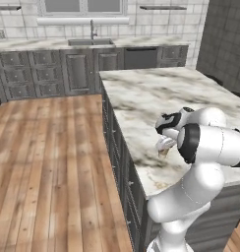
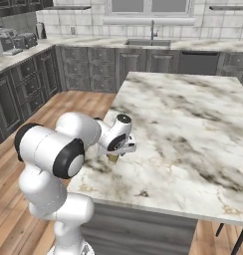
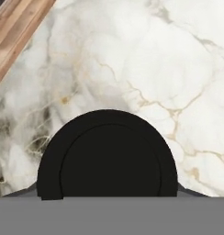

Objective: Move the drinks to the dining counter.

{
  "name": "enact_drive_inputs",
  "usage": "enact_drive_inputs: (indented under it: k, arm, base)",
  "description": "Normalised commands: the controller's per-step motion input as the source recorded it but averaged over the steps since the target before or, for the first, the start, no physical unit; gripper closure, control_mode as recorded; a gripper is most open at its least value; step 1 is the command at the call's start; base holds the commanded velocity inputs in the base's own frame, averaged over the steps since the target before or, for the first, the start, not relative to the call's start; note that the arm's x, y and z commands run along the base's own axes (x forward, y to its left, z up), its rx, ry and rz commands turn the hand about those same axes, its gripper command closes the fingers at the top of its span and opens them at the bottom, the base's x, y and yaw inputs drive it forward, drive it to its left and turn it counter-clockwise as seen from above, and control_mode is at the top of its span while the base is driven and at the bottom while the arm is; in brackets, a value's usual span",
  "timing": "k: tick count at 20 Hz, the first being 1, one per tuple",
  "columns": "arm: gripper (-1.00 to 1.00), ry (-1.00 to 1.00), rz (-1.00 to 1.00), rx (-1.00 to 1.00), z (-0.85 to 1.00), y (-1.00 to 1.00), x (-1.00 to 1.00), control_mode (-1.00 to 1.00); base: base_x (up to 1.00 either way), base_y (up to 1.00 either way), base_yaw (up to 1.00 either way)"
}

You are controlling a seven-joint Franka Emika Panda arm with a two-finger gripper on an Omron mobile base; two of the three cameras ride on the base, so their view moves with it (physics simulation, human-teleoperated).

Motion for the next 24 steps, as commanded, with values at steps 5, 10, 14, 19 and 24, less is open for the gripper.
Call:
enact_drive_inputs:
  k: [5, 10, 14, 19, 24]
  arm:
    - [-1.0, 0.0, 0.0, 0.0, 0.0, 0.0, -0.34, -1.0]
    - [-1.0, -0.01, 0.0, 0.0, 0.0, 0.01, -0.56, -1.0]
    - [-1.0, 0.0, 0.0, 0.0, 0.13, 0.08, -0.41, -1.0]
    - [-1.0, -0.04, 0.0, 0.0, 0.46, 0.0, -0.34, -1.0]
    - [-1.0, -0.26, 0.0, 0.0, 0.41, 0.0, -0.84, -1.0]
  base:
    - [0.0, 0.0, 0.0]
    - [0.0, 0.0, 0.0]
    - [0.0, 0.0, 0.0]
    - [0.0, 0.0, 0.0]
    - [0.0, 0.0, 0.0]
